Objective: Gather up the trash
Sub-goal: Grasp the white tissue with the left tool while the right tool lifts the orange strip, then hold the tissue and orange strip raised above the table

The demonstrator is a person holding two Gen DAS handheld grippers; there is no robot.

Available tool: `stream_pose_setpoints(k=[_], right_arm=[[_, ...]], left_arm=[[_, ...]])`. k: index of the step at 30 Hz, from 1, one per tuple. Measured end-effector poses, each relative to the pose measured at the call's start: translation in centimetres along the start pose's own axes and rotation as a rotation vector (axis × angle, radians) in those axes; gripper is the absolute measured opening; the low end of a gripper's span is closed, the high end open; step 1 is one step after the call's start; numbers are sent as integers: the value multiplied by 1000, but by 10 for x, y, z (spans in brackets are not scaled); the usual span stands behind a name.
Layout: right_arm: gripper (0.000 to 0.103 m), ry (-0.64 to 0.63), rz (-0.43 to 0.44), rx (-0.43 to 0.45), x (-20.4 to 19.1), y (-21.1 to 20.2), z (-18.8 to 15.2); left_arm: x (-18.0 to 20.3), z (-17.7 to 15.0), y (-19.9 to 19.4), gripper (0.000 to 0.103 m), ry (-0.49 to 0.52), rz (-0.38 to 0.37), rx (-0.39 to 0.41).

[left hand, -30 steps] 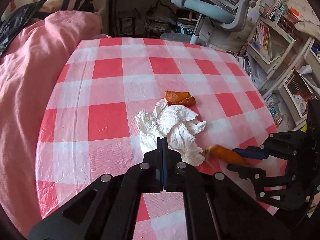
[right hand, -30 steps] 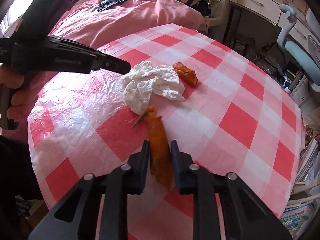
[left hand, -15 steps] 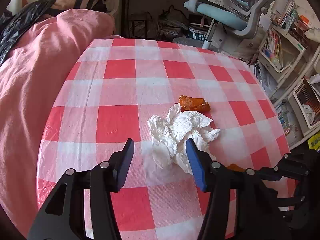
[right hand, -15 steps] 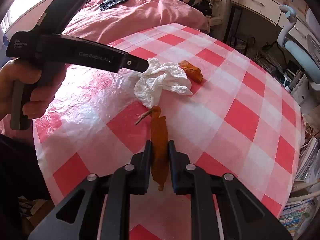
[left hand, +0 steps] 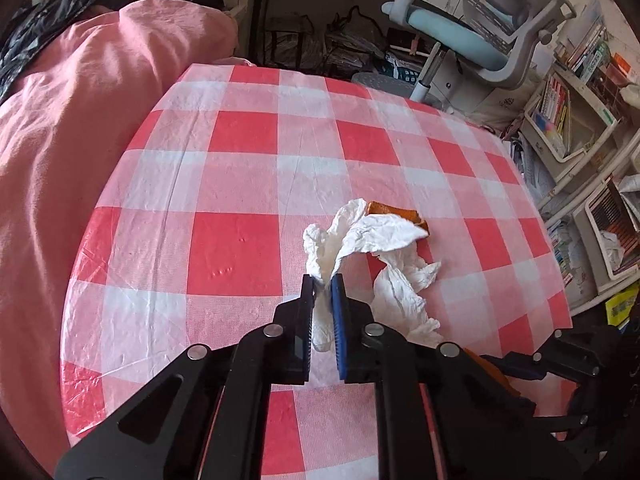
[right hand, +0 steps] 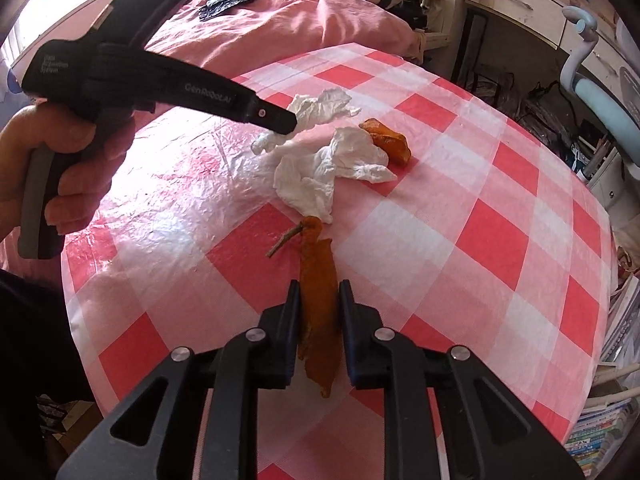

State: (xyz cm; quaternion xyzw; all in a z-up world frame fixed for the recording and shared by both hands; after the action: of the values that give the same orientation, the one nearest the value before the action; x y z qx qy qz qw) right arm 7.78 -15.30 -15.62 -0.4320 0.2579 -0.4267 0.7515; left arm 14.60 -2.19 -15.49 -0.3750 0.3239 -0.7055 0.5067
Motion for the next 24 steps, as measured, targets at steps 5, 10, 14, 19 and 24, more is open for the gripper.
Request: stream_pose_setpoints(k=[5,10,14,19,24], right_arm=[[16,-3,2,20,-1,-8,1],[16,37,0,56,4,-21,2],[16,77,-9,99,10,-35,4],[16,134,-31,157,20,-55,2],[16,198,-53,206,31,-80,-11]], left_arm=[[-5,8,-33,5,-32,-14,81],[-4,6,-72,5,-65,-27,158],[3,-2,-98,5,-61,-25,207],[10,-21,-119,5,-44,-7,227],[5,-45,-138,5,-77,10,233]])
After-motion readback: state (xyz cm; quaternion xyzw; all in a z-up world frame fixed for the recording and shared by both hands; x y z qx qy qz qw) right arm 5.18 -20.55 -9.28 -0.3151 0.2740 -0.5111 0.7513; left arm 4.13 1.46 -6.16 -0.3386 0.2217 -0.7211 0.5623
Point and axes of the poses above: each gripper's, at about its wrist camera, not at the fingertips, and y roughly the way its jaws point, x to its right, z to its top, the point moved 2 cm from there along y, roughly the way its jaws point, and after that the axes turned 2 degrees about y, right-handed, at the moved point
